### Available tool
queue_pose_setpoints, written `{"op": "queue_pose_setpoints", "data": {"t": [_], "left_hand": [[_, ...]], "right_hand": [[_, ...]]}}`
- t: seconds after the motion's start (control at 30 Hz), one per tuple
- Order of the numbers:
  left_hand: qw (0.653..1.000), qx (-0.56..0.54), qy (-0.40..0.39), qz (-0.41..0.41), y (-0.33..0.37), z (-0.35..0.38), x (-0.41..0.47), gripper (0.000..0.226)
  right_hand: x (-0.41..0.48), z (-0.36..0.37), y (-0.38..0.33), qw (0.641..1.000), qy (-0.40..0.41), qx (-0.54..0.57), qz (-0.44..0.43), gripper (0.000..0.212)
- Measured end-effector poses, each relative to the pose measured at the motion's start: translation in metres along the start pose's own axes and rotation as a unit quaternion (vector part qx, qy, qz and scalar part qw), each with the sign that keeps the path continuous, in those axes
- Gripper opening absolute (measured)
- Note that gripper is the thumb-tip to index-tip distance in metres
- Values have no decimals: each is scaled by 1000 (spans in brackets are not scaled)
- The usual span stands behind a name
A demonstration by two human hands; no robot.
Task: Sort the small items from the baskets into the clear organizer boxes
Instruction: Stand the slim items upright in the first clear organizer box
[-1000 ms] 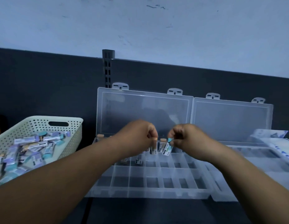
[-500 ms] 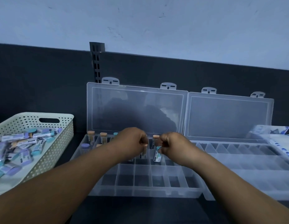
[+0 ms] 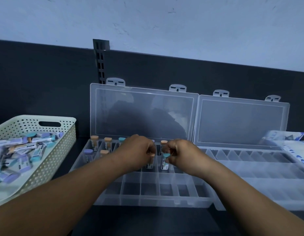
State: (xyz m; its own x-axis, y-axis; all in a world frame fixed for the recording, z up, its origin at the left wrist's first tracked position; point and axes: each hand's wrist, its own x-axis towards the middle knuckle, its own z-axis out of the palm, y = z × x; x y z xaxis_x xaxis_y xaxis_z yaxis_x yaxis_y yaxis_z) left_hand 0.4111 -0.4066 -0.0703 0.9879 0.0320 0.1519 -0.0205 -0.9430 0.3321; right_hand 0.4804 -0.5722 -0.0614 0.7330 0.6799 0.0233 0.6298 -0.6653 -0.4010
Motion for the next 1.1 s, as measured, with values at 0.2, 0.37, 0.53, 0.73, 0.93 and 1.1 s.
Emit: {"op": "queue_pose_setpoints", "data": {"t": [0.2, 0.37, 0.53, 0.73, 0.93, 1.1], "left_hand": [[1000, 3, 10, 4, -2, -11, -5, 28], [996, -1, 82, 37, -14, -45, -25, 37], [988, 77, 136, 16, -65, -89, -58, 49], [977, 129, 150, -85, -140, -134, -115, 52], [974, 127, 96, -159, -186, -147, -160, 60], [979, 94, 47, -173, -207, -142, -176, 50]], "right_hand": [[-5, -12, -14, 999, 41, 1, -6, 21], [-4, -15, -48, 993, 91, -26, -75, 26], [12, -4, -93, 979, 105, -78, -156, 54], [32, 17, -165, 973, 44, -101, -204, 70], [49, 47, -228, 963, 16, -93, -251, 73], [71, 73, -265, 962, -21, -102, -254, 73]]}}
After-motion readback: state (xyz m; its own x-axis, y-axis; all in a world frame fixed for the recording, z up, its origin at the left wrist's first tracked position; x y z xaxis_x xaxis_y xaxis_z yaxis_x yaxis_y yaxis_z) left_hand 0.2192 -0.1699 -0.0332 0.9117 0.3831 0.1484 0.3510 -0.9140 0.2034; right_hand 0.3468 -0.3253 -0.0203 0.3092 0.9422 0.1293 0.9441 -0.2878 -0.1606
